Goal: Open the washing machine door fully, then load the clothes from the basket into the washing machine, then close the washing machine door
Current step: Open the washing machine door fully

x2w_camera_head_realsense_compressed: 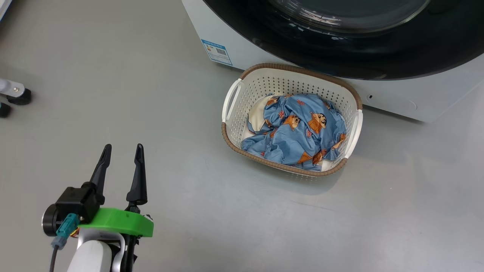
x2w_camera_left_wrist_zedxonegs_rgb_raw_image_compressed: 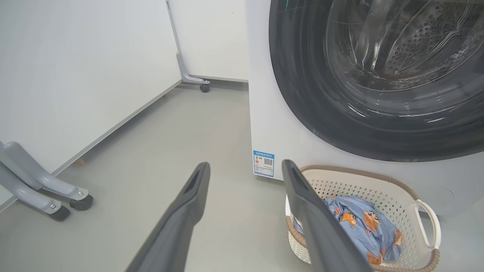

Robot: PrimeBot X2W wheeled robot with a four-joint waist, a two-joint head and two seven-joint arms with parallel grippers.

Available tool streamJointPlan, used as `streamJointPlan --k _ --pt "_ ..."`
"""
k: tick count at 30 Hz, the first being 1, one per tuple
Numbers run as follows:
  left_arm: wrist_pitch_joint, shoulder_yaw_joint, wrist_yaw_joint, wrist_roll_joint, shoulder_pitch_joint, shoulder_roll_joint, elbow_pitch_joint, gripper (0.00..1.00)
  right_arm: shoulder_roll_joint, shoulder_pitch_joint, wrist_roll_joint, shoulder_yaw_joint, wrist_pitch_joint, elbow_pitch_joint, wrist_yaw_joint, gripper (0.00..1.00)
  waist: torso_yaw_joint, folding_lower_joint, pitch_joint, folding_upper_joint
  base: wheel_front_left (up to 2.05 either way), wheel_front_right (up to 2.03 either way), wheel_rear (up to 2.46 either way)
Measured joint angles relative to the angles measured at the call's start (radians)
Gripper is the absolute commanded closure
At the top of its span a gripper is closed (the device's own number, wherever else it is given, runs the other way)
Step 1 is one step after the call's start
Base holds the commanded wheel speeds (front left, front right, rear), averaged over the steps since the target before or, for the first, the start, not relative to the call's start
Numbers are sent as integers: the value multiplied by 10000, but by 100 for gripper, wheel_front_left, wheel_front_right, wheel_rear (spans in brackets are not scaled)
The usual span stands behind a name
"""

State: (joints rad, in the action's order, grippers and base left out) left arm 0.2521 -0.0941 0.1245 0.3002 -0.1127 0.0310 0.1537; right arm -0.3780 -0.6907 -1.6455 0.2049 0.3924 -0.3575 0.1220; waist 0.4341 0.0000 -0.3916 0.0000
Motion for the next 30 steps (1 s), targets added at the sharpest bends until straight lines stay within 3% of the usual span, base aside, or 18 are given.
streamJointPlan --k 30 --pt "0 222 0 8 -117 -48 -71 0 -33 -952 36 -533 782 -245 0 100 41 0 -712 0 0 0 0"
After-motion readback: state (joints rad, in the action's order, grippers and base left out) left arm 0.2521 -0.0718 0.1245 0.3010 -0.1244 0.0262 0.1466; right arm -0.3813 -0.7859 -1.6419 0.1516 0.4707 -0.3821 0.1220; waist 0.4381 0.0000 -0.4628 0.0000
